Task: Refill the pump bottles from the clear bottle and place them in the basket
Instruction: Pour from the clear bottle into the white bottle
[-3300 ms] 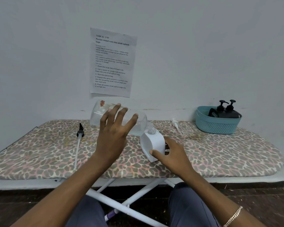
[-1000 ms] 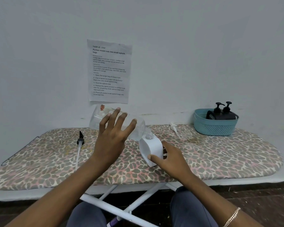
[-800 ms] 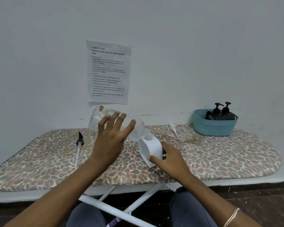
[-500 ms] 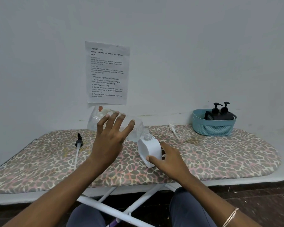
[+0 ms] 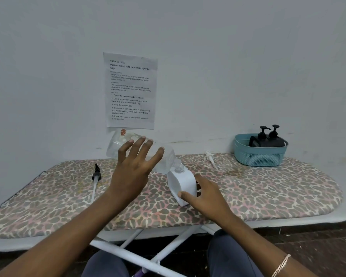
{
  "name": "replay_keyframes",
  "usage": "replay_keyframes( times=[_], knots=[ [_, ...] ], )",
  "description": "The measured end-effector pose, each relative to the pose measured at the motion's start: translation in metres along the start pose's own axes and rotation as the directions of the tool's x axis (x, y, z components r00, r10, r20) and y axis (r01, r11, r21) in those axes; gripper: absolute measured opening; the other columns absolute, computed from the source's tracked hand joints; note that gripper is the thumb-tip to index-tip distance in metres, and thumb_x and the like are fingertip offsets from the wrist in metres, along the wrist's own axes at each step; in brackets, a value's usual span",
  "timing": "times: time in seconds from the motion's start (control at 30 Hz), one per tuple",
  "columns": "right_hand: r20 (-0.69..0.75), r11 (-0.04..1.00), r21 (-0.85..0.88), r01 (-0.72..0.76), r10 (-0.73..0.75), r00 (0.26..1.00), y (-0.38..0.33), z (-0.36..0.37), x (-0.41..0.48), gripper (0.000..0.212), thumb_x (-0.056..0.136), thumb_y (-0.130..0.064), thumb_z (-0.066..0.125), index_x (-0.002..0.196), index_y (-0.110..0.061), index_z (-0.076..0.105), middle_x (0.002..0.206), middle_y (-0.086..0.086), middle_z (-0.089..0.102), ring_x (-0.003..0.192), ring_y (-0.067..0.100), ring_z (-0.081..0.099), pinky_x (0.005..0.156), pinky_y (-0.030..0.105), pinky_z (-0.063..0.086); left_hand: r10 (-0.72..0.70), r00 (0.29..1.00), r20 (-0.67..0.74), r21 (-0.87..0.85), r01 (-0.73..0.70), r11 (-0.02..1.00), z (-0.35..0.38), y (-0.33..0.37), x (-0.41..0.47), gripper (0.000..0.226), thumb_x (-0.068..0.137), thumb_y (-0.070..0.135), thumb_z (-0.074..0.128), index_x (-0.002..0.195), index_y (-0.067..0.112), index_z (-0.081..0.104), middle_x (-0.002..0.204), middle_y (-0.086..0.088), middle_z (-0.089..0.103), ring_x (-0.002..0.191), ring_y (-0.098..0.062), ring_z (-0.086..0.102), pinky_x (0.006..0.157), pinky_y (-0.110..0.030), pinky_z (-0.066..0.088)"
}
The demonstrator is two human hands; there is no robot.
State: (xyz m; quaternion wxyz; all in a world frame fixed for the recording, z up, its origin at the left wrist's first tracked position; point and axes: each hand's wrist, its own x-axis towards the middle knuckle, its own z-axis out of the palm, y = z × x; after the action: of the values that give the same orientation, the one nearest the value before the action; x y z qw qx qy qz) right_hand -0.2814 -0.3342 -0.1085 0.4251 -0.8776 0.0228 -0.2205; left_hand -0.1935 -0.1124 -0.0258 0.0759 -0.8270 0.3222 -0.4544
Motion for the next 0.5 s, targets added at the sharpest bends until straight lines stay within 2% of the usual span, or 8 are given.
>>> replay_keyframes(
  times=[0.2, 0.37, 0.5],
  knots=[
    [0.001, 1.0, -0.008, 0.001, -0.001, 1.0, 0.0006, -0.0001, 0.0001, 0.056, 0.081, -0.057, 0.073, 0.129, -0.031, 0.061, 0.112, -0.016, 0.066, 0.099, 0.001, 0.062, 0.082, 0.033, 0.058, 0.025, 1.0, 0.003, 0.013, -0.025, 1.0, -0.0024, -0.0011, 0.0024, 0.083, 0.061, -0.022, 0.056, 0.134, 0.016, 0.067, 0.139, -0.019, 0.063, 0.149, -0.043, 0.043, 0.112, -0.053, 0.027],
    [0.003, 1.0, -0.012, -0.003, 0.003, 1.0, 0.0006, 0.0003, 0.0008, 0.058, 0.08, -0.059, 0.072, 0.13, -0.032, 0.06, 0.113, -0.017, 0.065, 0.1, 0.0, 0.061, 0.082, 0.033, 0.058, 0.041, 0.999, 0.022, 0.027, -0.042, 0.999, -0.0051, -0.0018, 0.0052, 0.082, 0.06, -0.021, 0.06, 0.132, 0.017, 0.068, 0.136, -0.02, 0.064, 0.134, -0.041, 0.058, 0.11, -0.052, 0.028],
    [0.005, 1.0, -0.013, -0.003, 0.003, 1.0, 0.0006, 0.0002, 0.0011, 0.061, 0.078, -0.063, 0.07, 0.13, -0.031, 0.06, 0.114, -0.017, 0.065, 0.1, 0.001, 0.061, 0.083, 0.034, 0.057, 0.065, 0.997, 0.033, 0.047, -0.067, 0.997, -0.006, -0.0031, 0.0063, 0.082, 0.06, -0.02, 0.057, 0.133, 0.016, 0.067, 0.138, -0.02, 0.064, 0.14, -0.042, 0.054, 0.11, -0.052, 0.027]
  ],
)
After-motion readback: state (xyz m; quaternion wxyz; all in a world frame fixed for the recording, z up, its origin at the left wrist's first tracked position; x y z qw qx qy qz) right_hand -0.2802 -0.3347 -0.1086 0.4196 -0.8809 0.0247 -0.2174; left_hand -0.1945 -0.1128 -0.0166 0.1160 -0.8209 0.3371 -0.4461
